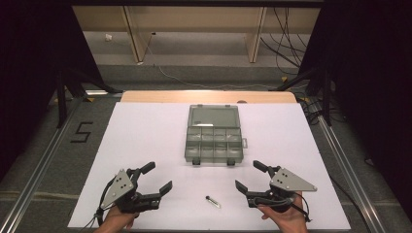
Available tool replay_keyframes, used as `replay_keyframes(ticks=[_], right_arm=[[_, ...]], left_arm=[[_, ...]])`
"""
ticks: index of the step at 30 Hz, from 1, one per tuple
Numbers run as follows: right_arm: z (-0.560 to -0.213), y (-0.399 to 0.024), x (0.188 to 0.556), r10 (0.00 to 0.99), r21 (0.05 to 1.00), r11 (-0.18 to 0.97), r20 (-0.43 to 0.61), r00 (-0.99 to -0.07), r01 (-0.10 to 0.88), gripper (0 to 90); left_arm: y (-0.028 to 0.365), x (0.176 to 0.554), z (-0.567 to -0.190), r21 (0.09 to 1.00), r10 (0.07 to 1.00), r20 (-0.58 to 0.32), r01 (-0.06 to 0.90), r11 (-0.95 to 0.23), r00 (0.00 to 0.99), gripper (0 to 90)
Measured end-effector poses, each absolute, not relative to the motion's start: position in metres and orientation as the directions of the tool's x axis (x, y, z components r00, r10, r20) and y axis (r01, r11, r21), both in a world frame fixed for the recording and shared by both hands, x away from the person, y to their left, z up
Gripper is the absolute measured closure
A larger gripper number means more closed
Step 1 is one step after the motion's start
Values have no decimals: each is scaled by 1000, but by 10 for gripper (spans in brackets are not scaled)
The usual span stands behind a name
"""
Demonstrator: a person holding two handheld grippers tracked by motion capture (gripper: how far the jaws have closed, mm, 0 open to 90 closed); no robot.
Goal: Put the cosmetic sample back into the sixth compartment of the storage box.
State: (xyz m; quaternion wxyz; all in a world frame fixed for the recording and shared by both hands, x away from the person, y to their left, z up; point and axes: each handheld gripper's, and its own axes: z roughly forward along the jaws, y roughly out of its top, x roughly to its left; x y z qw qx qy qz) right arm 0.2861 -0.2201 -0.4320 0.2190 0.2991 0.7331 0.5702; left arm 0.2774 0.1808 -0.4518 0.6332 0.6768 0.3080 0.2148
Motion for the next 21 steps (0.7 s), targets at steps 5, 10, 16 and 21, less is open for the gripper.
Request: replay_keyframes(ticks=[5, 10, 16, 21], right_arm=[[-432, -220, 286, 682, 966, 173, 23, -731, 191, 155], [-430, -219, 286, 671, 961, 197, 12, -741, 194, 156], [-425, -215, 288, 671, 965, 213, -33, -740, 151, 156], [-417, -210, 289, 652, 960, 245, -60, -756, 135, 157]], left_arm=[[181, 278, -452, 989, 689, -98, 146, -11, 718, 151], [181, 277, -452, 989, 689, -98, 145, -10, 718, 150], [181, 278, -452, 989, 689, -98, 148, -14, 718, 150], [180, 278, -453, 989, 690, -100, 149, -12, 717, 150]])
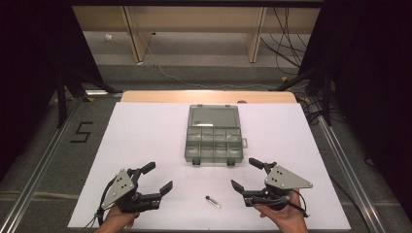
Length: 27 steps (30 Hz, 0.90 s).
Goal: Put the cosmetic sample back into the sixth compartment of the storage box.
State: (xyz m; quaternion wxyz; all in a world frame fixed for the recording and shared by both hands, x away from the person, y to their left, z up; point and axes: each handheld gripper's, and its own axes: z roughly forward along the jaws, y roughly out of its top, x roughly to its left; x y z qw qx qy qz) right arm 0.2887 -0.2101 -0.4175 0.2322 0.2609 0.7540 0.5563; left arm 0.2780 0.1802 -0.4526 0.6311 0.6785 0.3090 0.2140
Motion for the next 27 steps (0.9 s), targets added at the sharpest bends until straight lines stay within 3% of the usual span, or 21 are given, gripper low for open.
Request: replay_keyframes(ticks=[20, 27], right_arm=[[-413, -185, 299, 576, 902, 397, -100, -811, 171, 160], [-412, -170, 309, 513, 837, 507, -103, -852, 204, 160]], left_arm=[[180, 278, -453, 988, 690, -101, 151, -12, 717, 150], [180, 278, -453, 988, 691, -103, 151, -9, 715, 150]])
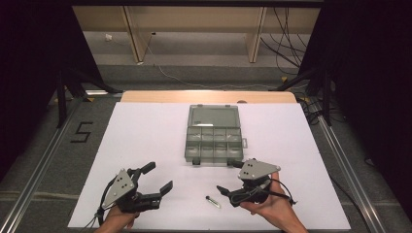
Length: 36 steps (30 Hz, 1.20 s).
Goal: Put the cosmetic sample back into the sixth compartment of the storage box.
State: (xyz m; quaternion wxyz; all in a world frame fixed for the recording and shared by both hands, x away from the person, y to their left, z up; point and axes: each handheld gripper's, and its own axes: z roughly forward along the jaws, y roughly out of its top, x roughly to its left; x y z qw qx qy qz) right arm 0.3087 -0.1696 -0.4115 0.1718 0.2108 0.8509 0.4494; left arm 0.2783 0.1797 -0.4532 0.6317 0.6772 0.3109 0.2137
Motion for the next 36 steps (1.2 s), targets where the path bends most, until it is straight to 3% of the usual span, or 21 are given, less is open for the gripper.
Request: replay_keyframes(ticks=[10, 25, 36], right_arm=[[-418, -148, 319, 443, 704, 666, -109, -890, 246, 172], [-431, -117, 331, 346, 541, 805, -93, -934, 244, 243], [-439, -103, 332, 295, 430, 865, -22, -955, 258, 377]], left_arm=[[180, 278, -453, 989, 690, -102, 150, -10, 717, 151], [180, 278, -453, 989, 689, -103, 151, -9, 718, 150], [180, 278, -453, 988, 689, -103, 152, -9, 717, 150]])
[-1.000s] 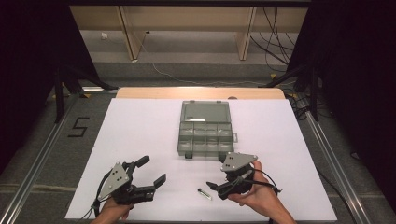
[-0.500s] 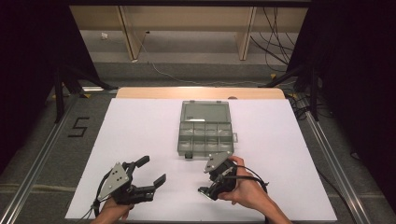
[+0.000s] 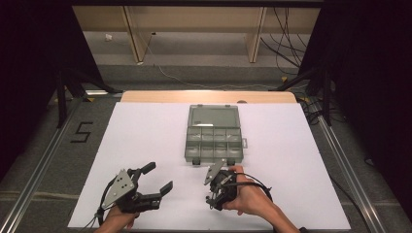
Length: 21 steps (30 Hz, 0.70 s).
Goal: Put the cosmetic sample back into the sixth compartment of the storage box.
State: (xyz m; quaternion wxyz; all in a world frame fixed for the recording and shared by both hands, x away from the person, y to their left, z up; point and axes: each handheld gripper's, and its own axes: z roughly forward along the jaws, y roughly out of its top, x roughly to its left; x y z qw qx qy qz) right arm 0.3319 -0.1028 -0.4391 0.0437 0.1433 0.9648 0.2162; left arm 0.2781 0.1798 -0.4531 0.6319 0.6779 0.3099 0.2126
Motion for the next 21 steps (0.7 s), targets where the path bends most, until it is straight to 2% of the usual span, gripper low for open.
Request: replay_keyframes(ticks=[12, 21], right_arm=[[-452, -94, 335, 290, 328, 903, 11, -957, 277, 542], [-456, -91, 336, 286, 301, 911, 29, -958, 281, 643]], left_arm=[[180, 278, -453, 989, 688, -102, 151, -10, 718, 150], [180, 278, -453, 989, 688, -102, 150, -10, 719, 150]])
